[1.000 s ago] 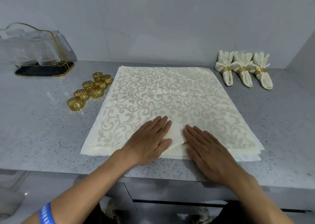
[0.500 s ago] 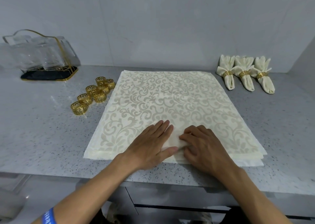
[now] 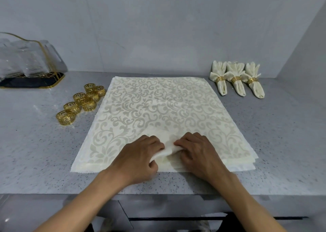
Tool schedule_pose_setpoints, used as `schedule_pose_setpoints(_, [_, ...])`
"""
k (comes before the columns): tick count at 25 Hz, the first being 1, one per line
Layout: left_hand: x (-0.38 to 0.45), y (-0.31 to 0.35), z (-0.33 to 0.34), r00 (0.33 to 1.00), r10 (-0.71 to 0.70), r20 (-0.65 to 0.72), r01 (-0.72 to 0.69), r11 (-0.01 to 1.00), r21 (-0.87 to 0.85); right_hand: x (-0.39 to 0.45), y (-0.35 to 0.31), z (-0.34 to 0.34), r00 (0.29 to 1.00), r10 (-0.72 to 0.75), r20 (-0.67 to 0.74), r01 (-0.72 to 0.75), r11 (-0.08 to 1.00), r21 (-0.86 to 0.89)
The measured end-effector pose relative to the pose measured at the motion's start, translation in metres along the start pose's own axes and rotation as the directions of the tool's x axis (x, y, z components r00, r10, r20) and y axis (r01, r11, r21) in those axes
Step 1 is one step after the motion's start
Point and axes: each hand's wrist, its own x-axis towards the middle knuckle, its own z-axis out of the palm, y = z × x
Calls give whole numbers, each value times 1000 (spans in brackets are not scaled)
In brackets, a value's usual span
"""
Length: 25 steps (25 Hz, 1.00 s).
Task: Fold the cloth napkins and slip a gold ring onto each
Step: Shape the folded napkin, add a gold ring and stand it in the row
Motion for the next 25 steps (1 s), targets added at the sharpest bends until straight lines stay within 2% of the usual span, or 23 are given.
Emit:
schedule_pose_setpoints(2, [2,2,-3,1000,-27,2,27,1000,-4,1,1,1,1000,-11,-14,11,1000,0])
schedule_pose_setpoints(5, [7,1,-13,980,-199,14,197,952,-235,4,4,2,997,-53,-53,52,998,-20])
schedule_pose_setpoints(7, [22,-7,-24,927,-358,111,369,821,-435,12,5,-3,999,-1,-51,4,999,42])
schedule_pose_setpoints(9, [39,-16,-31,859,-476,189,484,631,-607,23,9,-10,985,171,15,-169,955,244])
schedule_pose_setpoints(10, [45,-20,-30,836,-511,197,506,581,-638,26,12,-13,964,262,36,-259,907,331])
schedule_pose_setpoints(11, [47,-22,-28,827,-531,185,514,581,-631,27,16,-14,941,337,41,-326,864,384])
schedule_pose_setpoints(14, [48,-30,-14,866,-496,57,462,753,-468,22,20,-10,914,405,30,-389,853,348])
schedule_pose_setpoints(17, [48,-34,-5,898,-440,-23,396,829,-394,8,22,-3,962,233,-141,-221,971,94])
schedule_pose_setpoints(20, [46,-36,-2,936,-343,-81,302,898,-320,-12,22,-5,975,72,-212,-101,986,-131])
schedule_pose_setpoints(23, [46,-45,-1,968,-214,-135,188,966,-178,-18,13,-6,979,81,-189,-133,951,-279])
schedule_pose_setpoints(25, [49,-47,1,973,-212,-91,184,952,-246,-12,-1,-5,978,119,-172,-175,915,-364])
